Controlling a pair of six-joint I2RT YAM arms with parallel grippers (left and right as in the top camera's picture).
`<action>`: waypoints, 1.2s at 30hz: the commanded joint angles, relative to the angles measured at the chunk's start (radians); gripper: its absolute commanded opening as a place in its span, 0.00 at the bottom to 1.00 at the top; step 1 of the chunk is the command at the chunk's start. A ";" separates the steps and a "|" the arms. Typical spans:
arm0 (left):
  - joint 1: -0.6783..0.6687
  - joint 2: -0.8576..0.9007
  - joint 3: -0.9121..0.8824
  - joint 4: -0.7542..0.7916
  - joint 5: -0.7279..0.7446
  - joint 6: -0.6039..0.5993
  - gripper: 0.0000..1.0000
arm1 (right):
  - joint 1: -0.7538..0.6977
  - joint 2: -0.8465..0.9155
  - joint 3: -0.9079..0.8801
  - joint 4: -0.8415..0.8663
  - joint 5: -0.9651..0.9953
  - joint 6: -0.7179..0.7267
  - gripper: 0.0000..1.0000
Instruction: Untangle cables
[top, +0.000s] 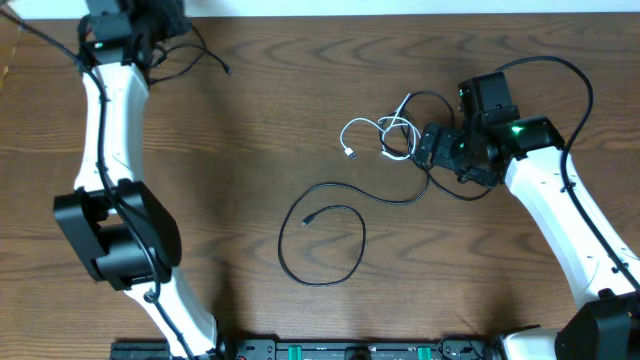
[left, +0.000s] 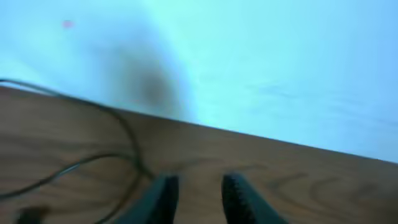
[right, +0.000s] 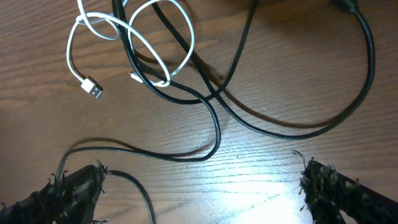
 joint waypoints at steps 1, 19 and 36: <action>-0.026 0.061 -0.014 -0.034 -0.098 0.007 0.31 | 0.006 0.006 -0.003 -0.003 0.001 -0.002 0.99; -0.043 0.309 -0.021 -0.020 -0.217 0.008 0.51 | 0.006 0.006 -0.003 0.021 0.001 -0.002 0.99; -0.092 0.045 -0.021 -0.209 0.034 0.095 0.56 | 0.006 0.006 -0.003 0.009 0.001 -0.002 0.99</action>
